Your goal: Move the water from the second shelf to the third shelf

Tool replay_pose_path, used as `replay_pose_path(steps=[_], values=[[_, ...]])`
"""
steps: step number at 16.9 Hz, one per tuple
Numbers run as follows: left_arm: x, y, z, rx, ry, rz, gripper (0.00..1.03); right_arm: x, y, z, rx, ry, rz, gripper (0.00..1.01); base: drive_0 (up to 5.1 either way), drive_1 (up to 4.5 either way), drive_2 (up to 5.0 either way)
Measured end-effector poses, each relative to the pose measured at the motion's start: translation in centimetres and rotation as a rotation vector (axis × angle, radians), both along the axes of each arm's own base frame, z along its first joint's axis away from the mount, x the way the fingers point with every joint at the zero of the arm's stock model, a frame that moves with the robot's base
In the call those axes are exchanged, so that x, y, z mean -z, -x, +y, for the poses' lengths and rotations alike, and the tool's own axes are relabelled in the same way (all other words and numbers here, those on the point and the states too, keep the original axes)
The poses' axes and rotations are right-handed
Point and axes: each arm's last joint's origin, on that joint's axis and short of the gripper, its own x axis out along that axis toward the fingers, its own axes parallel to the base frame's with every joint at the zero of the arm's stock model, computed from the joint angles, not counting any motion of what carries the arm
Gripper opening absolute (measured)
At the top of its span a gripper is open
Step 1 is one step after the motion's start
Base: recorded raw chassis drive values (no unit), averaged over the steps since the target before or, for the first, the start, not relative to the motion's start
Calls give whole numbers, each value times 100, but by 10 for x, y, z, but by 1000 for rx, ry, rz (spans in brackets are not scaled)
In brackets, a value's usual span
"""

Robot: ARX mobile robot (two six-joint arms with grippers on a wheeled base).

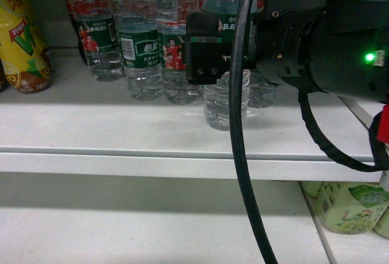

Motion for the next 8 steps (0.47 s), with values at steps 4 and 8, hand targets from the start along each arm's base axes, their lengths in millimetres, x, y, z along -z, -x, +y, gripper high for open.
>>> replay_pose_path(steps=[4, 8], values=[[0, 0, 0, 0, 0, 0, 98, 6, -8, 4, 17, -1, 17, 98, 0, 0, 0], [0, 0, 0, 0, 0, 0, 98, 3, -13, 7, 26, -12, 6, 98, 0, 0, 0]])
